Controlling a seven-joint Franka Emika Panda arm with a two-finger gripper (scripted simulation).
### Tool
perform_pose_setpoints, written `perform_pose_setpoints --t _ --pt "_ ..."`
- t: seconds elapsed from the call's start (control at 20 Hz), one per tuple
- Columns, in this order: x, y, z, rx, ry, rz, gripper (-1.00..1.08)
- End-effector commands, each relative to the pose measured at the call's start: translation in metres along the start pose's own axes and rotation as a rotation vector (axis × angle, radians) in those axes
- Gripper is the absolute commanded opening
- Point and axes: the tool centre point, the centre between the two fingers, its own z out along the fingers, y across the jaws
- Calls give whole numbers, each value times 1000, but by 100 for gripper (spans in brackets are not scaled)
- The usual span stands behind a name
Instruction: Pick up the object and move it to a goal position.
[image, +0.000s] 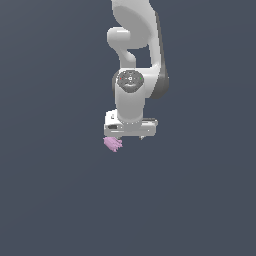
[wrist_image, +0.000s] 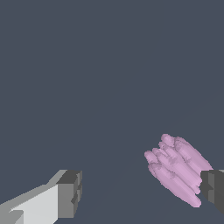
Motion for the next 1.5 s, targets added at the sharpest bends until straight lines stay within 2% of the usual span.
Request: perform_pose_setpoints --t 0.0,0.4,0.75,1.1,1.45 --pt "0 0 0 0 0 0 100" --pt "3 -6 -17 18 12 18 100" --pt "3 -4 -15 17 13 3 100" --pt "0 5 -9 13 17 -66 100" --pt "-6 20 2 6 24 -188 100"
